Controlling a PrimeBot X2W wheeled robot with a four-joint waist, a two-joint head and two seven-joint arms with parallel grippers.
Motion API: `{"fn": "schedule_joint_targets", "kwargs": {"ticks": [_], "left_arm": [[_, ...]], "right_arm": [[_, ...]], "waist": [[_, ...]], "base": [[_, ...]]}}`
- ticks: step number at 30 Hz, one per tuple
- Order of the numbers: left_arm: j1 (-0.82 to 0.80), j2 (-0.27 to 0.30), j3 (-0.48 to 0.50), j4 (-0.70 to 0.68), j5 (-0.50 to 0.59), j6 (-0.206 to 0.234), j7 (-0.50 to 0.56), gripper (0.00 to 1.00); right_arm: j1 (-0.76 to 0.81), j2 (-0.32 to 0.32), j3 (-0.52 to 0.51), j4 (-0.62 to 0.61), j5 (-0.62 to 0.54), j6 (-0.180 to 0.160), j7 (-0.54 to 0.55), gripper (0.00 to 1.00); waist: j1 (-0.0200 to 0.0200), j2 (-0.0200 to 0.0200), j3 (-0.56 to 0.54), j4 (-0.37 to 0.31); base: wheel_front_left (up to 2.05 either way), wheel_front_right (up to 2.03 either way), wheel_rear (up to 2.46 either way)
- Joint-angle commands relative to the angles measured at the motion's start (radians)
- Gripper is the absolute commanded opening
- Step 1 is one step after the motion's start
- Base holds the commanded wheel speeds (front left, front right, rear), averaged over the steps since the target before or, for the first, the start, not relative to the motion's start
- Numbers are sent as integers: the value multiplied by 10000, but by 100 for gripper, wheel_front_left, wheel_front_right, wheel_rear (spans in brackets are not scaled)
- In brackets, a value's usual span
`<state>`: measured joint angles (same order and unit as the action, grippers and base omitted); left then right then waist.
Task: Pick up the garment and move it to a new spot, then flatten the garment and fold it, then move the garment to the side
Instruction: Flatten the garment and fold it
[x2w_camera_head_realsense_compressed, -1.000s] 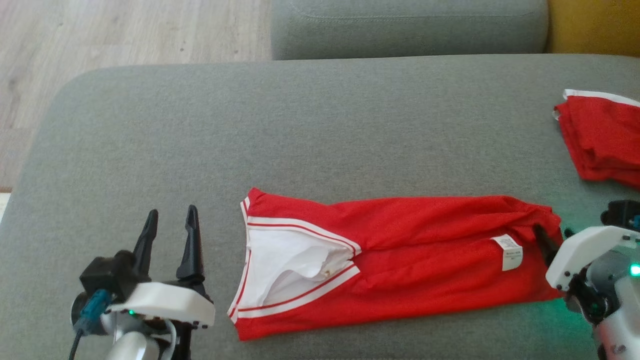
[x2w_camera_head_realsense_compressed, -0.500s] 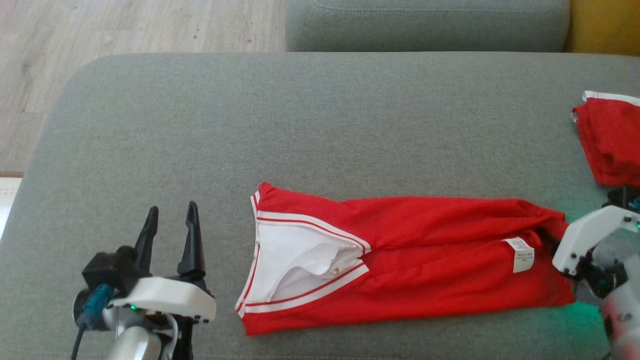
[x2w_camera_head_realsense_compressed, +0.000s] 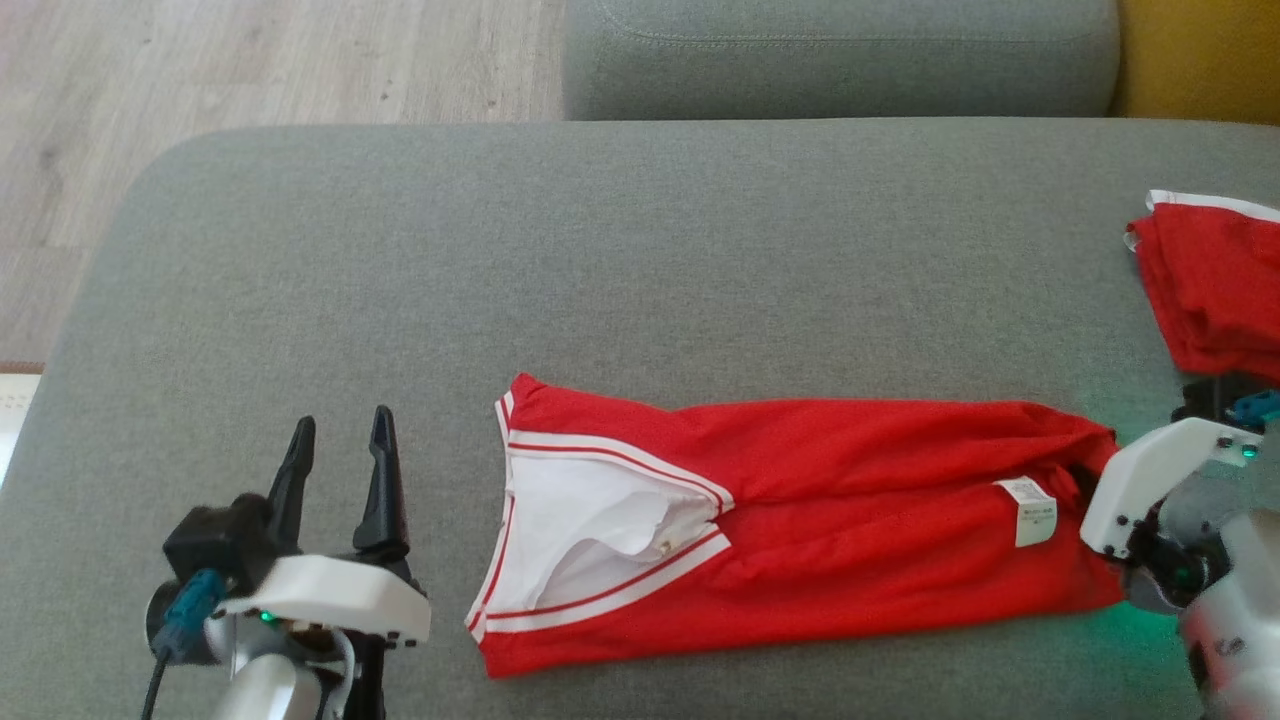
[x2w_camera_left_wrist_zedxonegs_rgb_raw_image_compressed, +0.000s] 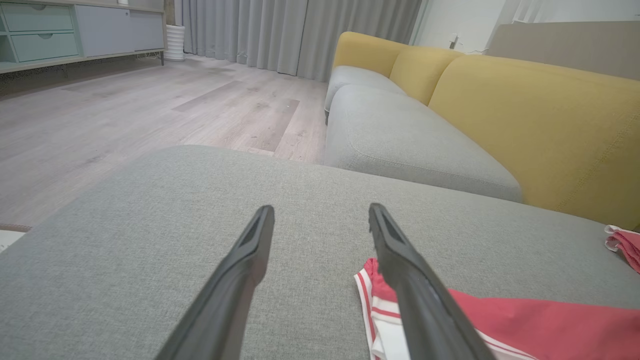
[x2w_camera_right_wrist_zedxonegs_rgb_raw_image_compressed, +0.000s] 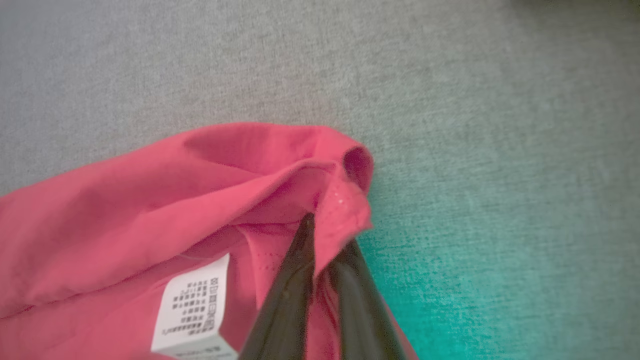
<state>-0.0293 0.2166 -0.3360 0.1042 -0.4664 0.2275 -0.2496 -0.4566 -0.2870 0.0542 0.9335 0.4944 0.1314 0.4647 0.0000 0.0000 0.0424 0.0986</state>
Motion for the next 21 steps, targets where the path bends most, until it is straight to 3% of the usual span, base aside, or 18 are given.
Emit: {"fn": "schedule_joint_targets", "kwargs": {"ticks": [1,6,11,16,21], "left_arm": [[-453,62,511,-234,127,-64,-122,100],[-406,39,514,-169,116,-113,-122,100],[-321,39,540,-91,79,-122,-122,100],[-270,15,529,-17,25,-160,-122,100],[-182,35,552,138,-62,-204,-122,100]], "right_arm": [[-130,-284,163,-312,87,-7,-190,0],[-258,-1049,-101,-483,9,-7,-535,0],[-342,-1337,-168,-803,-82,-7,-473,0],[-234,-1198,-51,-1899,146,-7,-342,0],[348,-608,32,-3891,638,-7,-39,0]], "waist": [[0,0,-37,-22],[0,0,-117,-61],[0,0,-226,-119],[0,0,-398,-98],[0,0,-576,63]], "base": [[0,0,0],[0,0,0],[0,0,0],[0,0,0],[0,0,0]]}}
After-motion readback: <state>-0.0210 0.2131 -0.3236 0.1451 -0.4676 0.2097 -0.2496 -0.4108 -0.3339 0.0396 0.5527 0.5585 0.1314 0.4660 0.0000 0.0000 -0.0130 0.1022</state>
